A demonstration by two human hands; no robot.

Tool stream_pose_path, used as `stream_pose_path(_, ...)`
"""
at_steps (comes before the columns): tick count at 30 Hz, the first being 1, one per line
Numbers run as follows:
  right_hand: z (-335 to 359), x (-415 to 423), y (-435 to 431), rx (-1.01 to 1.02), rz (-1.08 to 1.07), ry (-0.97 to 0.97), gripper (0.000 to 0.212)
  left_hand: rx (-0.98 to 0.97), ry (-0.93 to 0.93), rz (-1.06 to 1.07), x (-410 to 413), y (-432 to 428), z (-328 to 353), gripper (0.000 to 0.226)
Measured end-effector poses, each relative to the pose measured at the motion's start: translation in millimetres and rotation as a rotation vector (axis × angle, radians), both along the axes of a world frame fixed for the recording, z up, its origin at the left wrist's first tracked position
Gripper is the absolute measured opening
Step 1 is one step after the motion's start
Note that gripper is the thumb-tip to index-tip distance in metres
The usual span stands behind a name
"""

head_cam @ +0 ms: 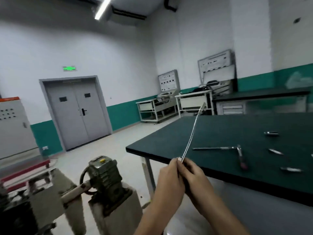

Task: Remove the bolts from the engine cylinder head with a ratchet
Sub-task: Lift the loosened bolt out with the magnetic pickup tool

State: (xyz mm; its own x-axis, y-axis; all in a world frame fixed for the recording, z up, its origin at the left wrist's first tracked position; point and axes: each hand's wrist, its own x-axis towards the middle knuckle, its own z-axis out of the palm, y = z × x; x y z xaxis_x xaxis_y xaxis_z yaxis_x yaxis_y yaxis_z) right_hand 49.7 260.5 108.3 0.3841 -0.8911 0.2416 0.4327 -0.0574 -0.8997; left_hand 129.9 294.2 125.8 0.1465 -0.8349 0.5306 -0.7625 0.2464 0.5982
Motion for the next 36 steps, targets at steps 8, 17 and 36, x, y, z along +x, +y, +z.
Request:
stream_pose_path(8,-17.1,-129.9,-128.4,0.186,-0.512,0.011,0.012,0.106,-0.695,-0.121,-111.5,-161.5,-9.3,0.020)
stream_pose_path(17,-35.7,-264.9,-220.0,-0.010,-0.801,0.407,0.022,-0.408,-1.193,-0.256,-214.4,-287.7,-25.9,0.019)
stream_pose_path(36,-156.5,-348.8,-323.3,-0.563,-0.886,1.275,0.018,-0.082,-1.267,-0.398,-277.4,-402.9,-151.5,0.039)
